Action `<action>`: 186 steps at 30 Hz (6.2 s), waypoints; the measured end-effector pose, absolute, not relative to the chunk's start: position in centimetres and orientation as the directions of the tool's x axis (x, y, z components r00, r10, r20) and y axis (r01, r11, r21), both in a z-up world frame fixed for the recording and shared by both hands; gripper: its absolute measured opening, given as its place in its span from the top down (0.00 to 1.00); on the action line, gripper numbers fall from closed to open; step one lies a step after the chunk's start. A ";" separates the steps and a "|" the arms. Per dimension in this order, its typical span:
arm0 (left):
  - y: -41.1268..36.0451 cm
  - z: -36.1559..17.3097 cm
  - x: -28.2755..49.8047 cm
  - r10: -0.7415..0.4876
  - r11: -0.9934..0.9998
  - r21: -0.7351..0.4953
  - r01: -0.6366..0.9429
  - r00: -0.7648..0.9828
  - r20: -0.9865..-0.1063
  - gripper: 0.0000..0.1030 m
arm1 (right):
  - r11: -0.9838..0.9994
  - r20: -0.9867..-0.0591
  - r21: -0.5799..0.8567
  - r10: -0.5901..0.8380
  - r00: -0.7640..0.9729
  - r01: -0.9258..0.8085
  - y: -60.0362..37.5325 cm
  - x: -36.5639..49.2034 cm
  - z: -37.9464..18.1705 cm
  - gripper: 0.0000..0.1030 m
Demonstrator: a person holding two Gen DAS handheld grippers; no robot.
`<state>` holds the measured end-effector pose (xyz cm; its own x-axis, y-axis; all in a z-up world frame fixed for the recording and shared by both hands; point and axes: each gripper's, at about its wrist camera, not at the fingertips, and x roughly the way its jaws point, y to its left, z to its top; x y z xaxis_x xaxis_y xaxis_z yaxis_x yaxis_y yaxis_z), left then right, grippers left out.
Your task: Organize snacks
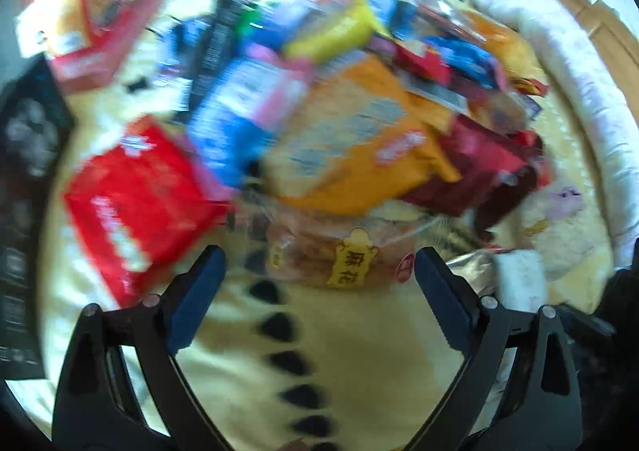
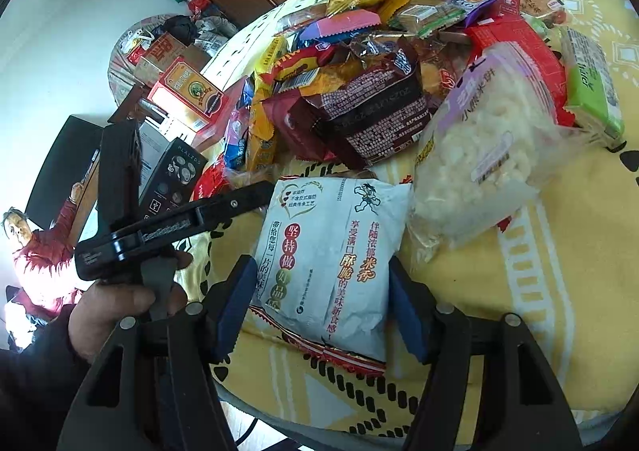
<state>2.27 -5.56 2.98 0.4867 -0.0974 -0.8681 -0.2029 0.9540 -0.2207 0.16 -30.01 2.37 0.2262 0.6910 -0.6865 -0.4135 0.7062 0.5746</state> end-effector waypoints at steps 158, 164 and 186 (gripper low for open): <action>28.1 17.3 -23.8 0.304 0.691 -0.330 -0.643 0.673 -0.674 0.00 | 0.249 -0.609 0.334 0.793 -0.006 -0.909 14.6 -13.2 19.5 0.15; 27.7 18.1 -24.2 0.331 0.683 -0.336 -0.648 0.685 -0.649 0.00 | 0.283 -0.554 0.323 0.830 0.062 -0.903 10.0 -12.9 21.3 0.14; 15.2 22.4 -21.3 0.187 0.898 -0.280 -0.339 0.871 -0.455 0.00 | 0.509 -0.631 0.389 0.754 0.180 -0.768 -7.9 -13.6 13.7 0.12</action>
